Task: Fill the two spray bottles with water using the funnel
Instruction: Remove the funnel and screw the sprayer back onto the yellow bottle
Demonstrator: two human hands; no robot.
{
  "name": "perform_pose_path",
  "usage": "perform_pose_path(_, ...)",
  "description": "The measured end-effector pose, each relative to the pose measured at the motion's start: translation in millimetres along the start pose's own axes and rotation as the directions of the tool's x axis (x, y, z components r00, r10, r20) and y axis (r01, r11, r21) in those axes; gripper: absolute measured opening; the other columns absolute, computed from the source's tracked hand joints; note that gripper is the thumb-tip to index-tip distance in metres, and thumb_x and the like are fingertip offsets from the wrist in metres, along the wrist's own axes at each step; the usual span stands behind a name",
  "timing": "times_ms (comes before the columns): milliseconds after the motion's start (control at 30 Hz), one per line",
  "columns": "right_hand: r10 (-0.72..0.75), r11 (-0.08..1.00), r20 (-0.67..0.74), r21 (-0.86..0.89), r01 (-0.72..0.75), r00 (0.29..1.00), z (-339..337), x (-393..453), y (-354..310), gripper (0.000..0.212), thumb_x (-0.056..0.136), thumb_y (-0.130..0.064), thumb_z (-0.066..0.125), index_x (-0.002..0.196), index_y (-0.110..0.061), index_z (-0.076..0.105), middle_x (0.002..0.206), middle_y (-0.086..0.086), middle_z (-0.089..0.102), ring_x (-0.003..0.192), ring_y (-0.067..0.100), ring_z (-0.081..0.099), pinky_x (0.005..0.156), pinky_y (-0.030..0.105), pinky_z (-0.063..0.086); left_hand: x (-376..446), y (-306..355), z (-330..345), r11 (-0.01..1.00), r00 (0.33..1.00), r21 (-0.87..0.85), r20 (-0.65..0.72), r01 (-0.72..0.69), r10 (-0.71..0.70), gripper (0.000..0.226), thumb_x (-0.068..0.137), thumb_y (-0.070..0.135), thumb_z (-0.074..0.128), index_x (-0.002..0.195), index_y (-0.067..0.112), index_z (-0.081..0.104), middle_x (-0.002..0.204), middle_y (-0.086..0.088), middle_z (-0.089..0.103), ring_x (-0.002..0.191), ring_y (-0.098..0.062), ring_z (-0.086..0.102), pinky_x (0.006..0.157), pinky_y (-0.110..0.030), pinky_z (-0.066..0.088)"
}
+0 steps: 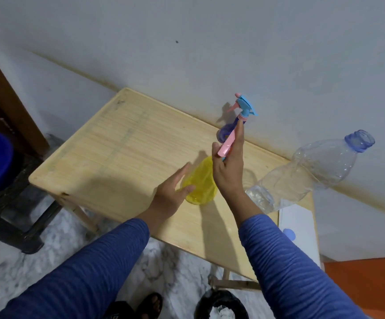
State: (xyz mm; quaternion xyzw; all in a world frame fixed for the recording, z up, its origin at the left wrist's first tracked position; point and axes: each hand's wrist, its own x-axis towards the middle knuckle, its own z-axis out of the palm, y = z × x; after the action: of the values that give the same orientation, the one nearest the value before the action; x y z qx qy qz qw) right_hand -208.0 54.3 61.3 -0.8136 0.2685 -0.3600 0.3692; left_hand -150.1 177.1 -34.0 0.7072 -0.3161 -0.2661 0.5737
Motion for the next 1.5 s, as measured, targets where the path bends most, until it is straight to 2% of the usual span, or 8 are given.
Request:
perform_pose_path(133, 0.129, 0.968, 0.059, 0.208, -0.139, 0.99, -8, 16, -4, 0.056, 0.098, -0.019, 0.042, 0.147, -0.026, 0.018, 0.104, 0.008, 0.051, 0.088, -0.008, 0.055, 0.081, 0.018, 0.047, 3, -25, -33, 0.919, 0.971, 0.373, -0.235, 0.125, -0.036, 0.058, 0.09, 0.042, 0.04, 0.142, 0.016, 0.04, 0.148, -0.007, 0.04, 0.14, -0.024, 0.03, 0.112, -0.032, 0.024)
perform_pose_path(267, 0.301, 0.846, 0.351, 0.331, -0.418, 0.887, -5, 32, -2, 0.041, 0.1, -0.03, 0.04, 0.14, -0.029, 0.032, 0.12, 0.016, 0.058, 0.103, 0.028, 0.065, 0.08, 0.038, 0.053, 6, -51, -71, 0.673, 0.912, 0.645, -0.395, 0.362, -0.111, 0.056, 0.098, 0.041, 0.033, 0.147, 0.015, 0.027, 0.155, -0.011, 0.024, 0.144, -0.03, 0.013, 0.113, -0.047, 0.019)
perform_pose_path(467, 0.447, 0.564, 0.653, 0.324, -0.76, 0.611, 12, 32, 9, 0.032, 0.094, -0.018, 0.052, 0.125, -0.023, 0.051, 0.122, 0.005, 0.057, 0.096, 0.036, 0.068, 0.068, 0.036, 0.056, -2, -67, -77, 0.507, 0.871, 0.722, -0.473, 0.471, -0.135, 0.067, 0.098, 0.047, 0.023, 0.151, 0.009, 0.008, 0.159, -0.01, 0.006, 0.147, -0.027, 0.003, 0.118, -0.042, 0.007)
perform_pose_path(767, 0.472, 0.491, 0.718, 0.267, -0.829, 0.511, 20, 22, 25, 0.033, 0.095, -0.016, 0.044, 0.127, -0.016, 0.049, 0.093, 0.019, 0.067, 0.072, 0.032, 0.067, 0.063, 0.037, 0.057, 1, -67, -77, 0.464, 0.869, 0.744, -0.476, 0.481, -0.138, 0.067, 0.098, 0.044, 0.026, 0.151, 0.007, 0.009, 0.159, -0.01, 0.008, 0.147, -0.026, 0.003, 0.118, -0.041, 0.005)
perform_pose_path(1000, 0.507, 0.706, 0.62, 0.1, -0.701, 0.599, 20, 29, 29, 0.042, 0.094, -0.025, 0.042, 0.125, 0.001, 0.05, 0.084, 0.022, 0.066, 0.064, 0.025, 0.066, 0.058, 0.031, 0.055, 1, -66, -78, 0.471, 0.872, 0.744, -0.472, 0.474, -0.133, 0.067, 0.098, 0.043, 0.027, 0.15, 0.006, 0.01, 0.159, -0.012, 0.009, 0.147, -0.028, 0.004, 0.118, -0.042, 0.005)
perform_pose_path(1100, 0.418, 0.776, 0.641, 0.117, -0.62, 0.644, 17, 30, 25, 0.034, 0.096, -0.024, 0.042, 0.126, -0.011, 0.051, 0.11, 0.022, 0.066, 0.084, 0.024, 0.071, 0.071, 0.031, 0.058, 1, -65, -79, 0.466, 0.873, 0.749, -0.471, 0.472, -0.128, 0.067, 0.098, 0.043, 0.028, 0.15, 0.006, 0.012, 0.158, -0.013, 0.01, 0.146, -0.028, 0.005, 0.118, -0.042, 0.007)
perform_pose_path(1300, 0.271, 0.849, 0.588, 0.227, -0.478, 0.762, 10, 30, 9, 0.04, 0.093, -0.039, 0.052, 0.132, -0.044, 0.044, 0.133, -0.005, 0.057, 0.114, 0.016, 0.062, 0.1, 0.044, 0.048, 0, -64, -79, 0.472, 0.877, 0.749, -0.46, 0.465, -0.135, 0.066, 0.098, 0.044, 0.024, 0.15, 0.006, 0.006, 0.159, -0.012, 0.005, 0.147, -0.028, 0.001, 0.118, -0.041, 0.003)
perform_pose_path(1500, 0.147, 0.898, 0.485, 0.3, -0.321, 0.862, -5, 17, -18, 0.04, 0.091, -0.038, 0.049, 0.128, -0.046, 0.038, 0.132, -0.011, 0.056, 0.118, -0.001, 0.056, 0.102, 0.027, 0.044, -1, -65, -79, 0.484, 0.884, 0.747, -0.442, 0.455, -0.149, 0.067, 0.098, 0.043, 0.026, 0.15, 0.005, 0.006, 0.159, -0.013, 0.004, 0.147, -0.029, 0.001, 0.118, -0.042, 0.002)
